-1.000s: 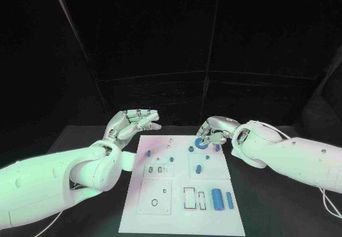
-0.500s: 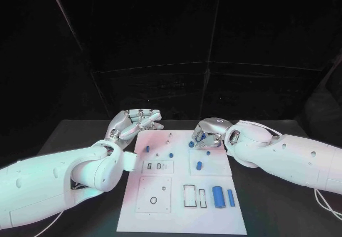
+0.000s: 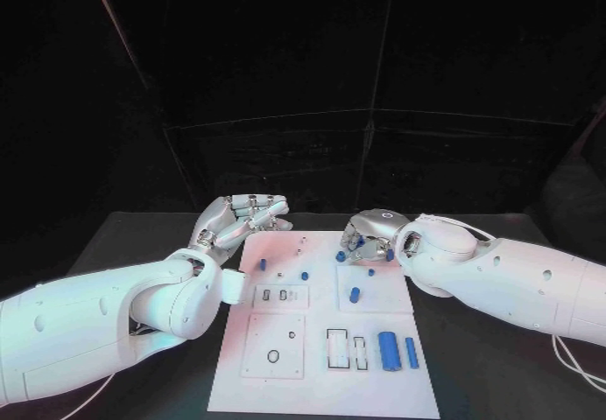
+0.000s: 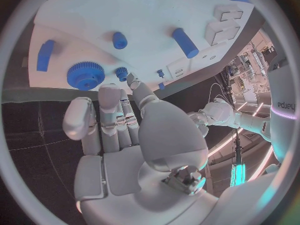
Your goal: Assemble the parts on the task board
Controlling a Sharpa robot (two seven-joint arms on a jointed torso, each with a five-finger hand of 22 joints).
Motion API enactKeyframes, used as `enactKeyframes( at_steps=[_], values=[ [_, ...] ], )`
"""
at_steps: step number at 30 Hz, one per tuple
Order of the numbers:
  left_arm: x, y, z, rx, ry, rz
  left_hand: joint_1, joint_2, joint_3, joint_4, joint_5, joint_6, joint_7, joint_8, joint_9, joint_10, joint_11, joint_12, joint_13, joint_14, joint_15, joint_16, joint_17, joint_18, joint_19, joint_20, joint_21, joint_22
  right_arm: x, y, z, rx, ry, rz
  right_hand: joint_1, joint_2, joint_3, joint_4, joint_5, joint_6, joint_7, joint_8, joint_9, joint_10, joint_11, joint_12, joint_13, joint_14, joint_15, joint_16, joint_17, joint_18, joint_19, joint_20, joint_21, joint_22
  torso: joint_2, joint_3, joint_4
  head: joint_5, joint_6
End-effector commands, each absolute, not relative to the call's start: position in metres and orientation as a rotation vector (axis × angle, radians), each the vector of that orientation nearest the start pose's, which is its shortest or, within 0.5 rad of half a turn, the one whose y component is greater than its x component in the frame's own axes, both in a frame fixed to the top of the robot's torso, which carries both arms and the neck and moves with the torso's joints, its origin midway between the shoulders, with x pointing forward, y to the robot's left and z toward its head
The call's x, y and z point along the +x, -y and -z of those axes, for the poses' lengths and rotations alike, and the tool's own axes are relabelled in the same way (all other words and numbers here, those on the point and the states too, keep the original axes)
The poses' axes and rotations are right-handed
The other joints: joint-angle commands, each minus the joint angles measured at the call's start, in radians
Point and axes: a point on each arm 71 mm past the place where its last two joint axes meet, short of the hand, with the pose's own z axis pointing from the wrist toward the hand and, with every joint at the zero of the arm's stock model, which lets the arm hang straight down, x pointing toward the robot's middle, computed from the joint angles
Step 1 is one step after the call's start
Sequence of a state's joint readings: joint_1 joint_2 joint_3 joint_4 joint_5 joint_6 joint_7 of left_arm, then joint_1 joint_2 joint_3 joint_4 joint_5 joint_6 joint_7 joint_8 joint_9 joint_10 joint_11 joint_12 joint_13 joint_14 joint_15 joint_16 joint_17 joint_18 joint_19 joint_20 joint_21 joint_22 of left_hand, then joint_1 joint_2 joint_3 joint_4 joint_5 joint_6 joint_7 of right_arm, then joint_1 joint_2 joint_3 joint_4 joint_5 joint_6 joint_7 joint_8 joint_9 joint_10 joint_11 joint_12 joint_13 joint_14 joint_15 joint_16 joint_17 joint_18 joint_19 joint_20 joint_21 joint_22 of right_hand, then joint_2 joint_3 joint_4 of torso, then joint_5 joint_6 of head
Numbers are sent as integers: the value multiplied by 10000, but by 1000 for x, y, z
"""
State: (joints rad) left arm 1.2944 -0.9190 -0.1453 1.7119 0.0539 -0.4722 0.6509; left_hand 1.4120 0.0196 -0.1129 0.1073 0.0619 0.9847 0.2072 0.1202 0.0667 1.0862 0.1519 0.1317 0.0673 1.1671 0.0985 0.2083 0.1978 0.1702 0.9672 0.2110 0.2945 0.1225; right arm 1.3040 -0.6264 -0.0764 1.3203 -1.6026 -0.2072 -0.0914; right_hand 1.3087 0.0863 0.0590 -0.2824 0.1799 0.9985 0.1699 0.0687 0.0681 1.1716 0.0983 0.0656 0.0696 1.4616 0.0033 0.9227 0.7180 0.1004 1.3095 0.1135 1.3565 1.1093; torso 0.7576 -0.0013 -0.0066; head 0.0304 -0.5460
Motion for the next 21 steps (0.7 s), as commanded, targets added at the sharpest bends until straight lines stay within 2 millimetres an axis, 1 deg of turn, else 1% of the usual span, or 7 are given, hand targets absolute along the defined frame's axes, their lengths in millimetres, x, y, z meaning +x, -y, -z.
enactKeyframes(
  at_steps=[1,10,12,17,19,20,21],
  values=[
    [456,-202,143,-9615,-11953,16272,-7,123,8,-64,-4,0,54,-33,-12,-20,26,-63,-11,46,35,-48,16,132,69,35,-62,-14,532,142,159,-4234,-16393,-5165,-107,-18,101,-18,-73,-85,-31,-57,0,-25,-34,18,15,214,17,157,135,-133,104,-8,98,128,10,0,-19,20,-25],
    [455,-201,142,-9611,-11988,16335,20,171,16,-109,-2,3,53,-59,-11,-26,28,-101,-12,42,38,-85,39,132,72,39,-81,-30,537,134,162,-4370,-16594,-5097,-187,26,320,2,-101,-140,-58,-56,-3,29,-57,31,22,215,8,598,516,-190,249,-9,311,483,23,-5,10,-62,-129],
    [455,-200,142,-9611,-11995,16351,20,171,16,-109,-2,3,53,-59,-11,-26,28,-101,-12,42,38,-85,39,132,72,39,-81,-30,538,133,162,-4405,-16652,-5078,-204,26,358,4,-110,-147,-67,-55,-3,46,-65,34,25,222,3,699,613,-204,287,-11,356,565,23,-1,11,-34,-112],
    [456,-201,142,-9611,-11997,16353,33,183,18,-129,-2,4,51,-70,-10,-27,28,-116,-13,39,40,-100,46,132,73,40,-89,-37,541,130,164,-4485,-16810,-5022,-224,23,412,2,-120,-159,-75,-55,-4,59,-71,32,25,221,-1,782,672,-214,313,-14,399,633,17,-3,7,-20,-220],
    [456,-201,142,-9612,-11997,16351,47,191,18,-152,-4,3,50,-82,-11,-32,29,-132,-14,36,41,-115,55,132,73,42,-97,-43,542,129,165,-4521,-16878,-5000,-240,19,442,4,-130,-170,-77,-57,-5,62,-73,29,24,218,-2,830,708,-217,316,-15,414,653,12,1,4,19,-197],
    [456,-201,142,-9611,-11997,16352,47,191,18,-152,-4,3,50,-82,-11,-32,29,-132,-14,36,41,-115,55,132,73,42,-97,-43,542,129,165,-4536,-16904,-4993,-247,17,455,5,-139,-175,-77,-57,-6,64,-73,28,24,215,-2,846,717,-218,318,-15,421,663,11,5,-3,21,-248],
    [456,-201,142,-9610,-11997,16355,47,191,18,-152,-4,3,50,-82,-11,-32,29,-132,-14,36,41,-115,55,132,73,42,-97,-43,543,128,165,-4558,-16941,-4984,-253,16,468,6,-148,-179,-78,-58,-6,65,-74,27,24,212,-2,861,725,-220,320,-16,428,672,19,3,4,18,-242]
  ],
)
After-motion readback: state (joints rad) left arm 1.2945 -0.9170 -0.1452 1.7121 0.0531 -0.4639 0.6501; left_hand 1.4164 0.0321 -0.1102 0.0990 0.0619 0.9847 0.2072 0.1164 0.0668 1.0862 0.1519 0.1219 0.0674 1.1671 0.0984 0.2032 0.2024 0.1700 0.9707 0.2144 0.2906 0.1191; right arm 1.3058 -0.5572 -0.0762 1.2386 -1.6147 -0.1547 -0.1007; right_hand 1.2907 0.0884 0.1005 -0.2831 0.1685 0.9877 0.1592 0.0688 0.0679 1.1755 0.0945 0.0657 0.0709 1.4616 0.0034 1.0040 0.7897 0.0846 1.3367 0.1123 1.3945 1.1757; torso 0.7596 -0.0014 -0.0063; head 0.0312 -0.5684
